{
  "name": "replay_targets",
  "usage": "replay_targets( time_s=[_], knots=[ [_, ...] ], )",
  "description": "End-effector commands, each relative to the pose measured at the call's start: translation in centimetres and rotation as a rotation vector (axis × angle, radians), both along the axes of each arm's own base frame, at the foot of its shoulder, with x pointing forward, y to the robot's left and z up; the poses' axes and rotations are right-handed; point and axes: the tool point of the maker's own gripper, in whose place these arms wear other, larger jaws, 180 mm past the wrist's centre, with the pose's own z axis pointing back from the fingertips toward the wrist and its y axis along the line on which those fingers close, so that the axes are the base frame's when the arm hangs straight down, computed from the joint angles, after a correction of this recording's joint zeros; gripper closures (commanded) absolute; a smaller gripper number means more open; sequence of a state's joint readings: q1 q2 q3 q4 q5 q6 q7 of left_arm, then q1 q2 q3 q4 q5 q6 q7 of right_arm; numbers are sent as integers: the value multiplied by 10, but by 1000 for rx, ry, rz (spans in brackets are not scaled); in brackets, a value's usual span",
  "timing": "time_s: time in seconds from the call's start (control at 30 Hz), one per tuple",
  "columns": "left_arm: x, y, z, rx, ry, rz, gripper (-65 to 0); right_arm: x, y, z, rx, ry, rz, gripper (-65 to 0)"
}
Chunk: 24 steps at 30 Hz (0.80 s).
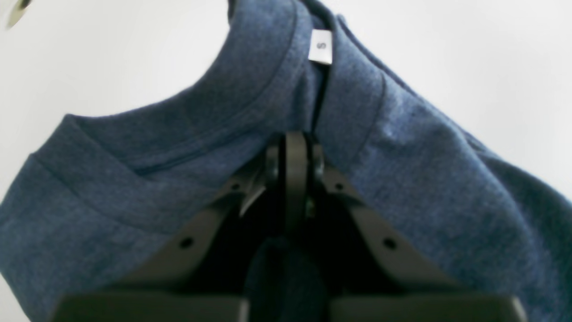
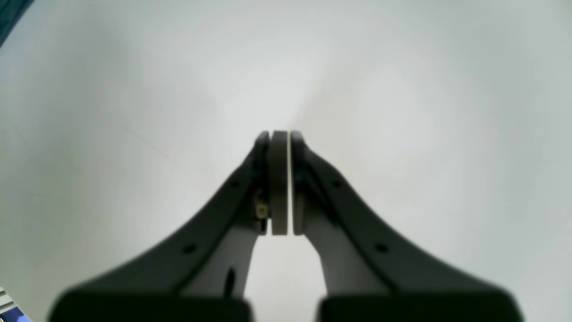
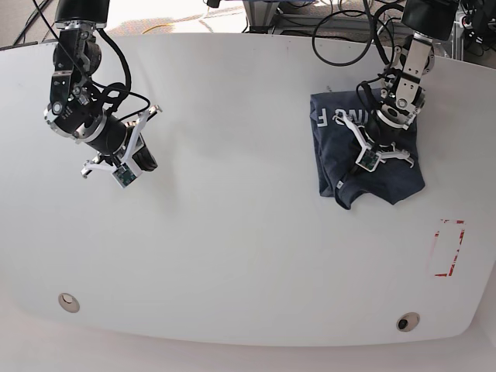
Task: Layout the t-shirt on the table in an organized manner, then fold the t-shirt properly
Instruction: 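Drag the folded shirt with the left gripper to the table's corner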
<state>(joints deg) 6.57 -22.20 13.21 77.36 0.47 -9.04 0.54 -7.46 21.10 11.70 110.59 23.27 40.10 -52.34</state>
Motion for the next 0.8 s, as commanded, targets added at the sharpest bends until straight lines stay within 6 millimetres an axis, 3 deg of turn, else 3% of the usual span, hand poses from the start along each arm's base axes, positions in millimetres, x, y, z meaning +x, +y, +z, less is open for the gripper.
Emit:
replay_targets(
  time_s=[0.0,0.2,0.47,0.77],
  knots=[
    [-6,31,-9,90,73,25,0,6,4,14,20,-52,8,-3],
    [4,56,17,66,30,51,0,5,10,11,36,-41,5,-3],
    [3,7,48,-18,-32,30,0,5,8,13,11,-32,4,-3],
    [-23,-48,61,-119,10,45,0,6,9,17,10,-44,6,-3]
  ],
)
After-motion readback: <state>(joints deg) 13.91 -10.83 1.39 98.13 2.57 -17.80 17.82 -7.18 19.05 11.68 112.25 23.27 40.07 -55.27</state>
